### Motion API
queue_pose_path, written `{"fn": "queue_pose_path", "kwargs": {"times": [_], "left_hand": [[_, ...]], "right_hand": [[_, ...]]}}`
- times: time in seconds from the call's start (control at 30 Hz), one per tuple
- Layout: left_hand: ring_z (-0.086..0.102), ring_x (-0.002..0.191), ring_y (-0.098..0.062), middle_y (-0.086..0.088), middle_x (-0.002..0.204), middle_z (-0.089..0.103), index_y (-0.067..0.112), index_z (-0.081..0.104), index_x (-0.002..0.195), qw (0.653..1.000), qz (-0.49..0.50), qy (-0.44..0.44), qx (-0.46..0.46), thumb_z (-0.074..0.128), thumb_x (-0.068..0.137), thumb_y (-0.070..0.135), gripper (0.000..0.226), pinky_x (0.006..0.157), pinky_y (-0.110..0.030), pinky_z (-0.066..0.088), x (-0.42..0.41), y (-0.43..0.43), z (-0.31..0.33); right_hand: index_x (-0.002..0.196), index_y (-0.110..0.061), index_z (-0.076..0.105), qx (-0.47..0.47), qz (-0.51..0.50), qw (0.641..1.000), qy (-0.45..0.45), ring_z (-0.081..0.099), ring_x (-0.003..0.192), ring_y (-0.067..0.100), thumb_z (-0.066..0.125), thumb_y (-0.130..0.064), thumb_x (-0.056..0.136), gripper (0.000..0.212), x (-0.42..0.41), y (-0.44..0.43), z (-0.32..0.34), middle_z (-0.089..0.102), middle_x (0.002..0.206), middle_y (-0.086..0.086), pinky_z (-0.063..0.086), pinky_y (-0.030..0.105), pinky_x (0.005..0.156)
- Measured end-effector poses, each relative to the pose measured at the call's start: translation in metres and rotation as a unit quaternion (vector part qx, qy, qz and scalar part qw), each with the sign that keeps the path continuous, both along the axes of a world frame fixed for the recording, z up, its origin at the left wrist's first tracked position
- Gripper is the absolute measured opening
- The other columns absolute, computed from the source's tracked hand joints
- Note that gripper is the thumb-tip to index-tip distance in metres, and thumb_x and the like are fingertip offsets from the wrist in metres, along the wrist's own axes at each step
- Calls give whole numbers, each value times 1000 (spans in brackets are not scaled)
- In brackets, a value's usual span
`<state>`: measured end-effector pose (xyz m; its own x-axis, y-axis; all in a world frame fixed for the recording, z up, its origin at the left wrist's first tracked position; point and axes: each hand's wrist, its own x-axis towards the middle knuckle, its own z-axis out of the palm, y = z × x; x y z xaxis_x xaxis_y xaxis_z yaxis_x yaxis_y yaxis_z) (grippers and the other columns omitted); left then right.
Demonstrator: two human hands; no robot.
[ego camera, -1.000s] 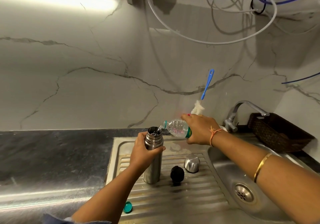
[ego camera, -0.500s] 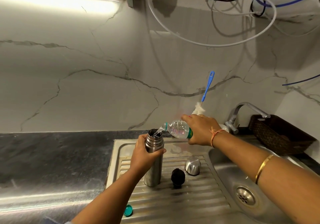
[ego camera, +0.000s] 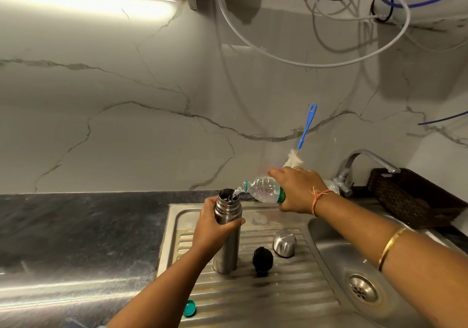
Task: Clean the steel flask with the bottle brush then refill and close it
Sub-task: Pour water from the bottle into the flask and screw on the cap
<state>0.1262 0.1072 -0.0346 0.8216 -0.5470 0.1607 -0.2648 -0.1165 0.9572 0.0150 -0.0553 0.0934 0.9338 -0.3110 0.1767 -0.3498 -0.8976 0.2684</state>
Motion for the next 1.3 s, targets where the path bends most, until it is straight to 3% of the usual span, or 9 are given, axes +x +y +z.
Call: {"fn": "queue_pose_path", "kwargs": {"times": [0.6,1.3], "left_hand": [[57,100,-8,8,113,57,35,40,116,1000,-8,11,-5,85,66,28,68,86,-28,49,2,-2,-5],[59,97,-7,11,106,61,37,43,109,999,-12,33,-19,87,62,25,66,84,-30,51,3,0,-2]], "right_hand": [[132,-29,31,-26,2,1000,-1,53,108,26,67,-44,76,68,3,0,2,54,118,4,46,36,83],[136,-30,30,-46,3,999,1,52,110,26,67,-40,79,68,10,4,5,53,119,4,45,37,85]]}}
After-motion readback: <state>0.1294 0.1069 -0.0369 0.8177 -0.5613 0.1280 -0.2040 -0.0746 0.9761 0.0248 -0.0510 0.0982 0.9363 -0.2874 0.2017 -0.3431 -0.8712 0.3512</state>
